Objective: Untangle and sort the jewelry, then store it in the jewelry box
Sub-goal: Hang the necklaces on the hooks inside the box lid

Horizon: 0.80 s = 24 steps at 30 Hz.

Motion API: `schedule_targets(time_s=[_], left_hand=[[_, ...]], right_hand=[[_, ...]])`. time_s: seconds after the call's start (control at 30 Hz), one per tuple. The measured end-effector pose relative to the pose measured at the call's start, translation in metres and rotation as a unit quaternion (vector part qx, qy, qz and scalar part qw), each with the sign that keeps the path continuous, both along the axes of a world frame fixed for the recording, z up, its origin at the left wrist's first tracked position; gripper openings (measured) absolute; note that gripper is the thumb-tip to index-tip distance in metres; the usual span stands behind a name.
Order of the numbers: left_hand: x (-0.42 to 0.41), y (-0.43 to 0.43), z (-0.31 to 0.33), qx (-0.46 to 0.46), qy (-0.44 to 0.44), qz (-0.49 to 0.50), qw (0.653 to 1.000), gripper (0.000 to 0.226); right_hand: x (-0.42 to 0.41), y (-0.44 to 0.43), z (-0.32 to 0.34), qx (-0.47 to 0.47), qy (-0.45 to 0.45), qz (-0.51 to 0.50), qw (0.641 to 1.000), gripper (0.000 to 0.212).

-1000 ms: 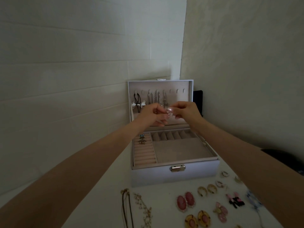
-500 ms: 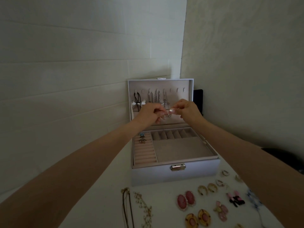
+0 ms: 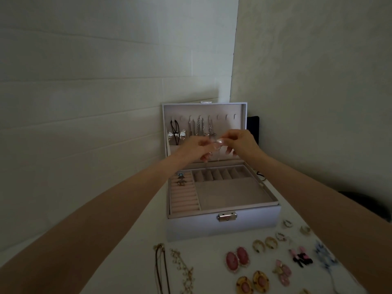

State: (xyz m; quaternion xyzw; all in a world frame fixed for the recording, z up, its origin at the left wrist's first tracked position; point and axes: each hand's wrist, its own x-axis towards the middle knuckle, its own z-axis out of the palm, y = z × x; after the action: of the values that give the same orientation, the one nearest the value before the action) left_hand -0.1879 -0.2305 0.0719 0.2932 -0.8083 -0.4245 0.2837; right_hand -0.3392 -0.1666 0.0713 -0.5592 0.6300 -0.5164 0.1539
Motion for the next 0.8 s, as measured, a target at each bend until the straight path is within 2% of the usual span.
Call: schedule_targets(time_s=[0.07,0.1,0.2,0.27,0.33,0.5,0.8], left_hand=[[-0.002,0.002,-0.002,-0.043,-0.026,0.015,0.999,0.010],[-0.003,0.002,-0.002,-0.045,-0.005,0.024,0.999,0.014],[-0.006,0.001,-0.001,0.030,0.087,0.037,0.995,0.017],[-0.008,0.003,0.001,0.091,0.132,0.037,0.986,0.018],[-0.011,0.006,0.002,0.143,0.163,0.029,0.976,0.019],[-0.017,0.002,0.003,0.196,0.213,0.046,0.956,0.007],[-0.033,-0.002,0.004,0.198,0.260,0.085,0.941,0.007]], right_hand=[[0.003,0.001,0.000,-0.003,-0.011,0.022,1.000,0.001],[0.004,0.001,0.000,0.001,-0.031,0.036,0.999,0.006],[0.005,0.005,0.001,0.042,-0.091,0.074,0.992,0.016],[0.001,0.005,0.002,0.048,-0.100,0.082,0.990,0.008],[-0.004,0.003,0.004,0.042,-0.106,0.063,0.991,0.002],[-0.021,-0.002,0.010,0.068,-0.087,0.009,0.994,0.012],[-0.018,-0.031,0.031,-0.053,-0.155,-0.065,0.984,0.013]])
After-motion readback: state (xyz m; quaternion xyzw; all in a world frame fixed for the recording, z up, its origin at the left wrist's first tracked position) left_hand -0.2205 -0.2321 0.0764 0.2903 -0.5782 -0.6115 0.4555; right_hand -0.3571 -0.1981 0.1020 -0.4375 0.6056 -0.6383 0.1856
